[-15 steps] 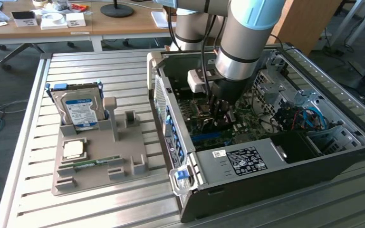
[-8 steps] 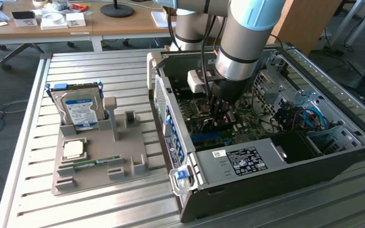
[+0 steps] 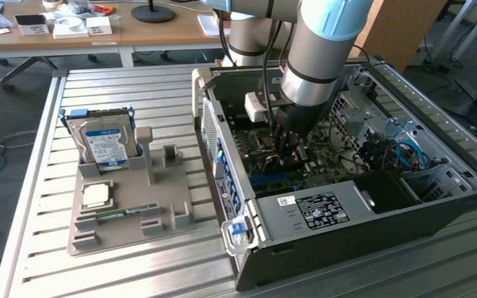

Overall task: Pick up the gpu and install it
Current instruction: 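Insert the gpu into the slot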

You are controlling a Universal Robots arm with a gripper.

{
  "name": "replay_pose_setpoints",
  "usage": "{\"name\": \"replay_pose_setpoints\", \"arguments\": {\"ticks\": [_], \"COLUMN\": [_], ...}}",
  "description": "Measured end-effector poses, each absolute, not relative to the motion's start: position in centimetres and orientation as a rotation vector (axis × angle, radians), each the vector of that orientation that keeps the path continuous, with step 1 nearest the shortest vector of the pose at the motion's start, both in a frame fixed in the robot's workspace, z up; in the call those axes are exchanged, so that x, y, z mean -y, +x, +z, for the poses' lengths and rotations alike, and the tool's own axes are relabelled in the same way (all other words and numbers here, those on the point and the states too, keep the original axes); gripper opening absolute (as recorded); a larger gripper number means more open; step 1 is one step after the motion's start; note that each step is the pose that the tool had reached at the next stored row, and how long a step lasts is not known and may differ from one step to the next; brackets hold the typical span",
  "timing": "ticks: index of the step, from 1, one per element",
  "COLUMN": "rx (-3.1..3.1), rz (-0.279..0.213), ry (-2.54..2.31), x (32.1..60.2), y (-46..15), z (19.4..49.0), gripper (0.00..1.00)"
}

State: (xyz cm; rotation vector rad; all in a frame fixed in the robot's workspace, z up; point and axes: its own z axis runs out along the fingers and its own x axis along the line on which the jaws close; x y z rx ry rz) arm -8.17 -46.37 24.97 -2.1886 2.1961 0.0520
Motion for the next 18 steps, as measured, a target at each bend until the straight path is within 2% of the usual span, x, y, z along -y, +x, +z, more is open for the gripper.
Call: {"name": "replay_pose_setpoints", "arguments": {"ticks": [18], "rx": [-2.196], "rz": [0.052], "ry": [-2.189], "x": [46.37], "y": [-8.20], "z": [24.82], "gripper": [0.27]}}
